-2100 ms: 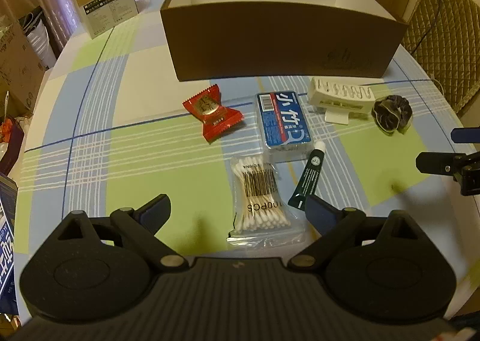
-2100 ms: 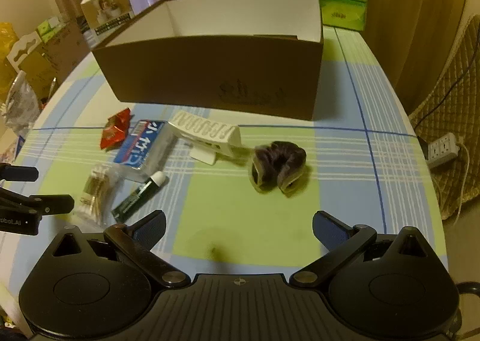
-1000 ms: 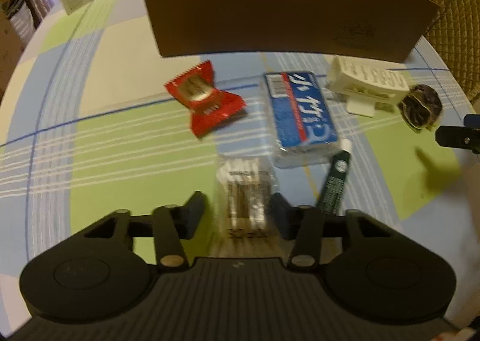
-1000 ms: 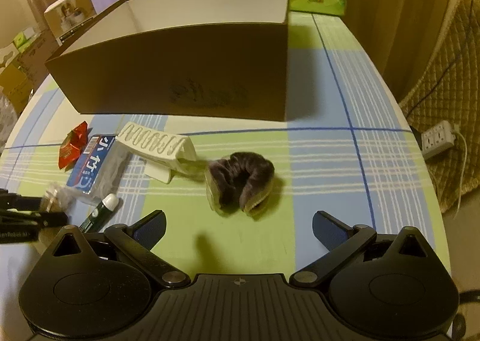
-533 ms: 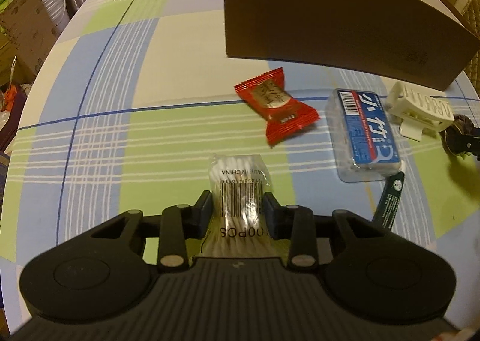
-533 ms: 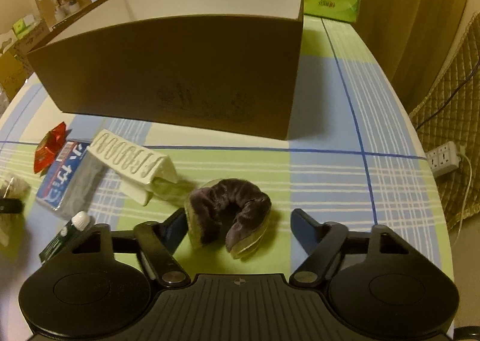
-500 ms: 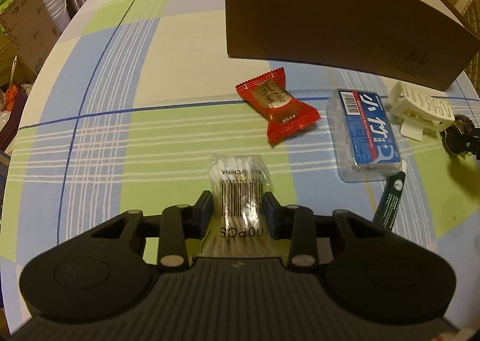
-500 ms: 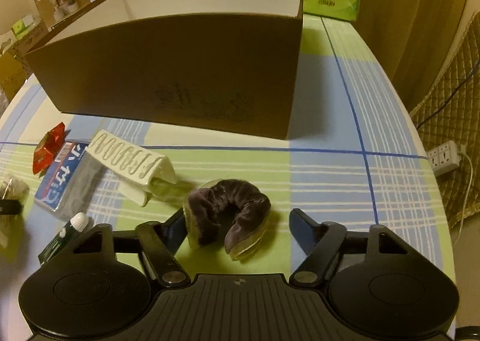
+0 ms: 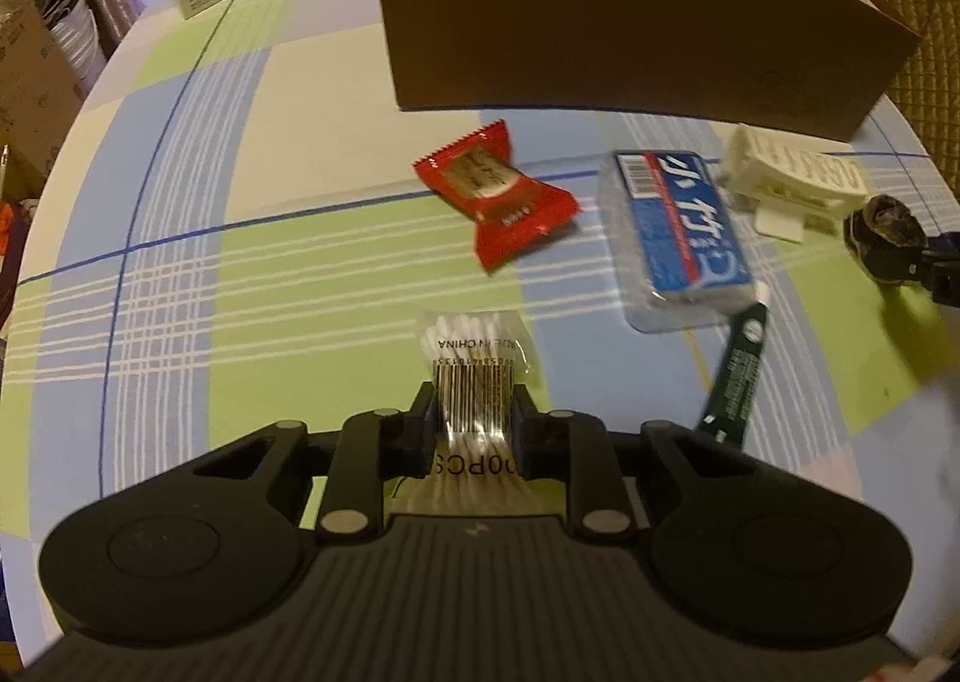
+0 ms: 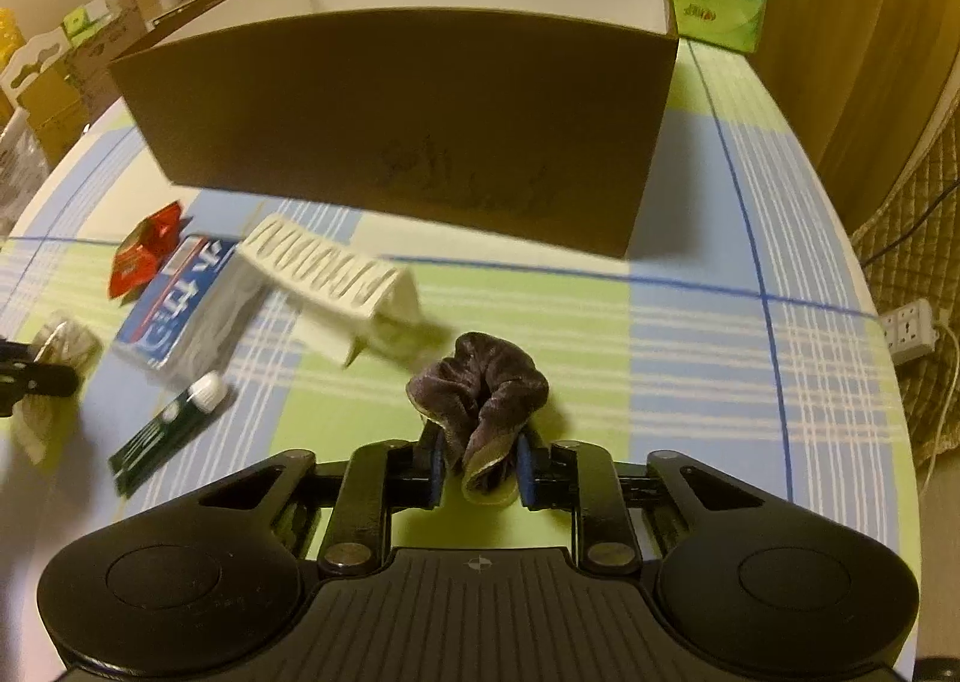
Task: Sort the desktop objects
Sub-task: 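Close left tool on cotton swab pack while right tool grasps the scrunchie, then lift swab pack with left tool while right tool carries scrunchie over brown box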
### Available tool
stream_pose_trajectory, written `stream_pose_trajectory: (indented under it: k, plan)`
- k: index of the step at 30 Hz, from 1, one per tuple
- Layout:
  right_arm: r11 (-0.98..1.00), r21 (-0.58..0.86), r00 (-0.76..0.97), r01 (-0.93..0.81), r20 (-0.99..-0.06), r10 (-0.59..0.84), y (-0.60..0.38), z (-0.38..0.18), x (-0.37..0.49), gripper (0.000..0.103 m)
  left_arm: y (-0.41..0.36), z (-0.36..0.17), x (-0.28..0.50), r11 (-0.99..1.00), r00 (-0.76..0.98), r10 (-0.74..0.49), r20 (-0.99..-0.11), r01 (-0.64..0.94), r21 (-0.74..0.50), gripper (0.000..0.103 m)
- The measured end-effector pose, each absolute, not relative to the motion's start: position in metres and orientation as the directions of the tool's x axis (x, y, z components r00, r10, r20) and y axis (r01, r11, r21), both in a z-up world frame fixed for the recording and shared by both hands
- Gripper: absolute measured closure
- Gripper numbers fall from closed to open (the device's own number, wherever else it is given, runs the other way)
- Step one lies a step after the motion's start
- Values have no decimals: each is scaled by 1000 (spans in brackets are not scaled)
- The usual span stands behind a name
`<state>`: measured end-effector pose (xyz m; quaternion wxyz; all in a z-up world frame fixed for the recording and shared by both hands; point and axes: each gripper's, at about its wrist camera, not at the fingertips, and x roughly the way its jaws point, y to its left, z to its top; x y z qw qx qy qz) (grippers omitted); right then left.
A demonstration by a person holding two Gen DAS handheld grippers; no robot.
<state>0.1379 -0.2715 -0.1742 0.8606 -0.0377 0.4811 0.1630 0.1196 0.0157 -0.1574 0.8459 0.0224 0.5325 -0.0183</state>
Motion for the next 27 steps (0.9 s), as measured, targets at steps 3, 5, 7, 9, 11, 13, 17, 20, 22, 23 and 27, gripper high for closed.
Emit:
stream_pose_trajectory:
  k: [3,5,7,9,11,13,17,20,22,23,27]
  plan:
    - [940,115,461,-321,-848,261,-272,-169,128,86,14,-154,115,998,435,-24,-900,62,3,85]
    - [935,130,451,-331,-848,277,-271,-164,120,86,13,-149,112,998,442,-32,-896,67,-3,85]
    - [929,142,443,-342,-847,293,-270,-158,113,86,12,-143,110,997,455,-43,-890,71,-12,85]
    - [921,156,441,-358,-841,314,-267,-150,109,86,12,-134,108,997,471,-52,-880,75,-19,85]
    - [913,164,443,-374,-833,331,-263,-141,105,86,11,-125,107,996,492,-60,-869,82,-22,85]
    - [907,164,453,-387,-823,342,-258,-132,103,86,10,-117,107,996,505,-64,-861,87,-24,85]
    - [899,168,475,-404,-801,363,-250,-114,103,85,8,-100,111,995,536,-72,-841,95,-24,85]
    - [895,166,487,-414,-791,371,-246,-104,104,85,6,-88,116,995,559,-77,-826,101,-24,85]
    - [892,162,494,-421,-784,376,-242,-97,107,85,5,-81,119,994,575,-81,-814,105,-24,85]
    - [890,162,500,-425,-778,380,-242,-94,108,85,5,-77,121,994,583,-83,-808,107,-25,85]
    - [879,164,518,-447,-754,404,-235,-80,117,85,4,-63,132,993,613,-92,-785,116,-26,85]
